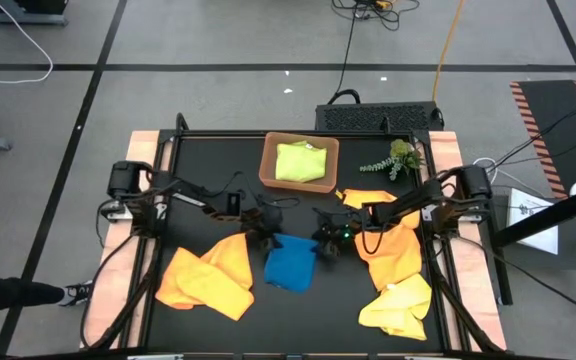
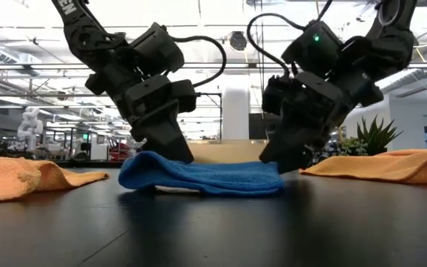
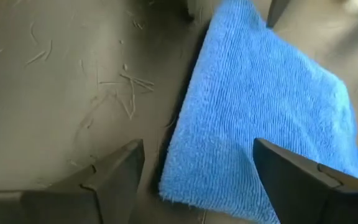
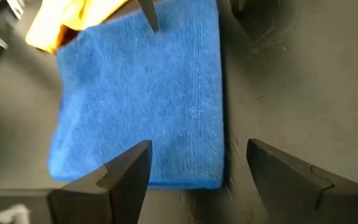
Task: Fold microfiber towels
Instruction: Put the blue microfiber towel into the orange bin
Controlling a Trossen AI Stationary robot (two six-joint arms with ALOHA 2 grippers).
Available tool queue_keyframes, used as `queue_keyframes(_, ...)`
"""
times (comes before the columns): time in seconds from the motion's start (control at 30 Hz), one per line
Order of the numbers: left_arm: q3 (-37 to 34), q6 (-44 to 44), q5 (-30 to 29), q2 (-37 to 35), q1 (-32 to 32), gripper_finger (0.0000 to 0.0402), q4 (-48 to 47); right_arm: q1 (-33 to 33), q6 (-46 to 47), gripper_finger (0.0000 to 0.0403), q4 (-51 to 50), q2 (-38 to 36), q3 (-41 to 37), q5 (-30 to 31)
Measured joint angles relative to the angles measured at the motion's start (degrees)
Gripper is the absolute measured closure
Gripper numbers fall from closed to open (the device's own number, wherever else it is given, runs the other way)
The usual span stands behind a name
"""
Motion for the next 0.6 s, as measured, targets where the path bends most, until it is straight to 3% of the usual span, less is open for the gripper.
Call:
queue_keyframes(0.13,0.1,-1.4,0.0,0.7,0.0,0.0097,-2.2,0.0,1.6,0.0166,3.6,2.8,0.1,-0.3)
queue_keyframes(0.27,0.1,-1.9,0.3,0.7,-0.1,0.0131,-3.1,0.0,1.9,0.0200,3.1,2.8,0.1,-0.2)
queue_keyframes(0.43,0.1,-1.7,0.3,0.8,-0.1,0.0210,-3.9,0.0,1.8,0.0259,2.3,2.7,0.1,-0.2)
queue_keyframes(0.6,0.0,1.3,0.3,0.9,-0.1,0.0325,-4.0,0.0,-0.6,0.0331,1.9,2.7,0.1,-1.4)
